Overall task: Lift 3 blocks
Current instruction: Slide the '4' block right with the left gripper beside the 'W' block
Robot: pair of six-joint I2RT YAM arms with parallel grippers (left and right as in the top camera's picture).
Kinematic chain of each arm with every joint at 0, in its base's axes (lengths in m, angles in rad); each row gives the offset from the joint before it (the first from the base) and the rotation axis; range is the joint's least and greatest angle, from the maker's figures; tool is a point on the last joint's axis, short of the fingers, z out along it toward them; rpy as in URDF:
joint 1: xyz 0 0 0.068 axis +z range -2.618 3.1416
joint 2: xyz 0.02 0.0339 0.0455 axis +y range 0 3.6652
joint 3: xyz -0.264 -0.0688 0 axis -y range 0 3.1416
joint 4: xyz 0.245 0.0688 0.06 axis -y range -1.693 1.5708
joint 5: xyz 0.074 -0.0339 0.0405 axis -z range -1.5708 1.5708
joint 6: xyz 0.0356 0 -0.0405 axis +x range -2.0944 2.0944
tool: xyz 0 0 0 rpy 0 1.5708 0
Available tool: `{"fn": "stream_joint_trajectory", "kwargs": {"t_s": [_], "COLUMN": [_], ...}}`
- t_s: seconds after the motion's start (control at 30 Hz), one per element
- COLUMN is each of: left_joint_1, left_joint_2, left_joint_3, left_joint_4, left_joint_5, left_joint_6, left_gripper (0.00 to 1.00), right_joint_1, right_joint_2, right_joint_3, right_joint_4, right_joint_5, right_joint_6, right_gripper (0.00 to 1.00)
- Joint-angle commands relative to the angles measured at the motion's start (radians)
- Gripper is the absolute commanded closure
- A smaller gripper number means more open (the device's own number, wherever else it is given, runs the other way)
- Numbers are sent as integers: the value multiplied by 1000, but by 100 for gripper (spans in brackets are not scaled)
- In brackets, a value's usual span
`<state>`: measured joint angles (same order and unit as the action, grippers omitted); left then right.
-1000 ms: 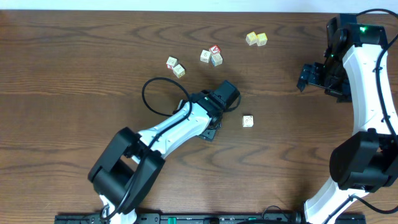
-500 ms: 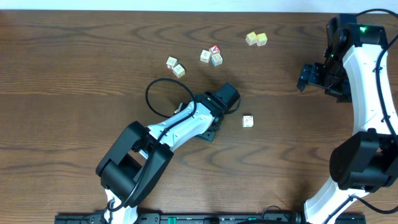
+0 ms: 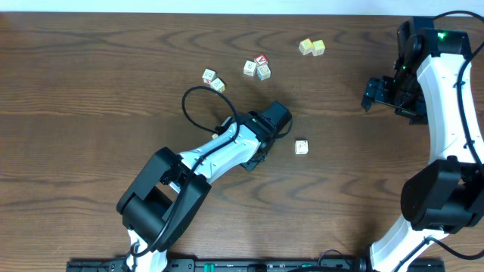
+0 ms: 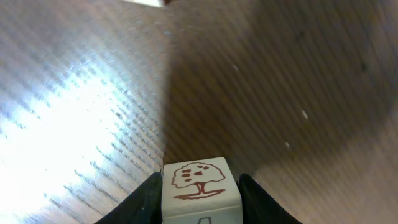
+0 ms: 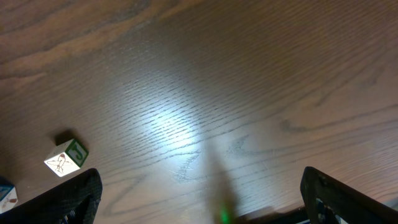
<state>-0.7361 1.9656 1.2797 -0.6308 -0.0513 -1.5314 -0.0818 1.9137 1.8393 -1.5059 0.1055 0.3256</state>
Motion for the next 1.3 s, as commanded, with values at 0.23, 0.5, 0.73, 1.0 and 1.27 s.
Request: {"fn": "stream_joint_trajectory", "kwargs": {"t_s": [0.23, 0.5, 0.73, 1.0, 1.27], "left_joint_1": [0, 0, -2, -7, -16], "left_joint_2": [2, 2, 2, 2, 20], "left_joint_3": [16, 17, 17, 16, 8], "left_joint_4": [48, 91, 167, 261, 271], "left_joint_5": [125, 176, 180, 197, 198], "left_joint_6": [505, 814, 964, 997, 996], "left_gripper": [65, 65, 65, 61, 60], "right_joint_1": [-2, -2, -2, -2, -2], "right_joint_2": [-24, -24, -24, -24, -24], "right_joint_3": [11, 11, 11, 11, 11], "right_joint_4": [-1, -1, -1, -1, -1], "right_joint_5": [10, 10, 10, 10, 10], "right_joint_6": [-1, -1, -1, -1, -1], "right_gripper": [1, 1, 1, 1, 1]}}
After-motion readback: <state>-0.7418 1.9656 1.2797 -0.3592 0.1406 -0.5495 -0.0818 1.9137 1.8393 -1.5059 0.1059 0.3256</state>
